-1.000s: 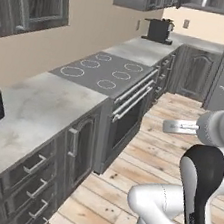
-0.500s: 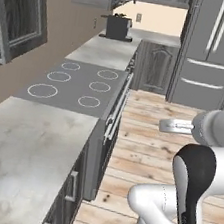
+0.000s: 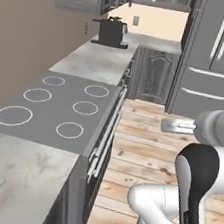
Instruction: Move the cutting board and knife to the sink. Then move spray from the cabinet to the counter.
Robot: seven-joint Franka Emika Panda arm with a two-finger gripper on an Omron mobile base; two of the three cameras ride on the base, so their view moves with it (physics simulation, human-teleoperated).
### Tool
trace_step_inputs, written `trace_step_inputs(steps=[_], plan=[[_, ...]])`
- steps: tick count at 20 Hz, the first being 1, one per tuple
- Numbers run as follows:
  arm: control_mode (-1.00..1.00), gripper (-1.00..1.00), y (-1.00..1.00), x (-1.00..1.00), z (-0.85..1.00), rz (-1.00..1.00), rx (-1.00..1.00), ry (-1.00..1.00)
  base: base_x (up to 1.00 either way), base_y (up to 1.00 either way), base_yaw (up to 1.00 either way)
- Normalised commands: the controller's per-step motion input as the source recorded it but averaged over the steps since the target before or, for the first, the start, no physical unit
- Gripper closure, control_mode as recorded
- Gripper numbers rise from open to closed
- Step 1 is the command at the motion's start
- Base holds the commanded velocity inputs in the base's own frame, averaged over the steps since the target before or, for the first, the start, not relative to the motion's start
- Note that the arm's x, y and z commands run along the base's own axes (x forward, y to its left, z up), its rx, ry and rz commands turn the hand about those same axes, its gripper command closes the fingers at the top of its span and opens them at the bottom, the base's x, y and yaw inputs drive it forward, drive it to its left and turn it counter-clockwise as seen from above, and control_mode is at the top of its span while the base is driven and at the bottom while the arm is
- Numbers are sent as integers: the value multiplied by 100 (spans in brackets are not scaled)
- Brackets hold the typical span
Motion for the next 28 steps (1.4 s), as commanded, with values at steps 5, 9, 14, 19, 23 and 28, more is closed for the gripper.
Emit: trace_step_inputs(steps=[5,9,14,19,23,28], plan=[[100,-100,0,0,0,0,0,0,100,-59,-3],[100,-100,0,0,0,0,0,0,100,-64,0],[100,-100,0,0,0,0,0,0,100,-65,-3],[100,-100,0,0,0,0,0,0,99,-60,-14],[100,-100,0,0,0,0,0,0,70,-32,-58],[100,-100,0,0,0,0,0,0,66,-2,-22]])
